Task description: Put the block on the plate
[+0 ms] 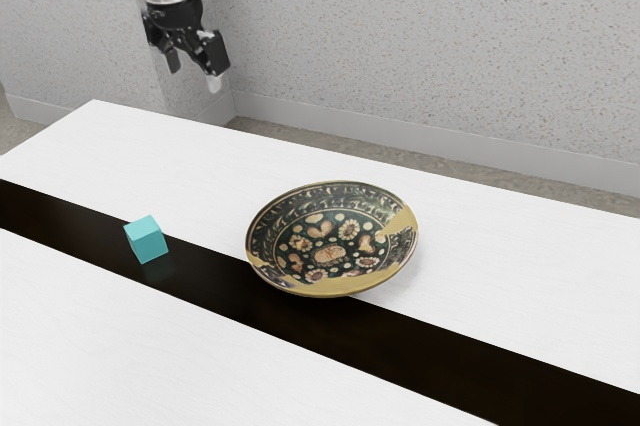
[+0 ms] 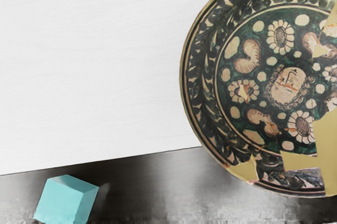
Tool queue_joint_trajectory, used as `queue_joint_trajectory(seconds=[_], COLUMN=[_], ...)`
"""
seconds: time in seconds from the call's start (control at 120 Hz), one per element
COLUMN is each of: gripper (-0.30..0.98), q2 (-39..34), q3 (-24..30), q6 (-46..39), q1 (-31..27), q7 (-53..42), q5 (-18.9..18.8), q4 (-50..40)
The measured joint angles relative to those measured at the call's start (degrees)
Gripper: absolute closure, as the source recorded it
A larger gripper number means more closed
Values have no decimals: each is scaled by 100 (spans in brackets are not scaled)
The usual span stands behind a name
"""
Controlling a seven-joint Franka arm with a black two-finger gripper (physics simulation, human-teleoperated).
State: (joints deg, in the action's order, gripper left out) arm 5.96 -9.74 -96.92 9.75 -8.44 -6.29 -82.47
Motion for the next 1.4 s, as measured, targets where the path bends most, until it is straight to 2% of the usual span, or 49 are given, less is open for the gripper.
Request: queue_joint_trajectory(seconds=[0.125,0.275,0.433,0.675,0.975,1.4], gripper=[0,0,0,0,0,0], q2=[69,315,790,1446,1541,1815], q3=[-24,-245,-377,-344,-157,132], q6=[18,-490,-1038,-1801,-2569,-3069], q1=[54,-620,-1000,-1503,-1979,-2319], q7=[-49,-435,-1012,-2056,-3210,-4226], q5=[24,68,93,322,456,573], q4=[-230,-1066,-1384,-1594,-2265,-2107])
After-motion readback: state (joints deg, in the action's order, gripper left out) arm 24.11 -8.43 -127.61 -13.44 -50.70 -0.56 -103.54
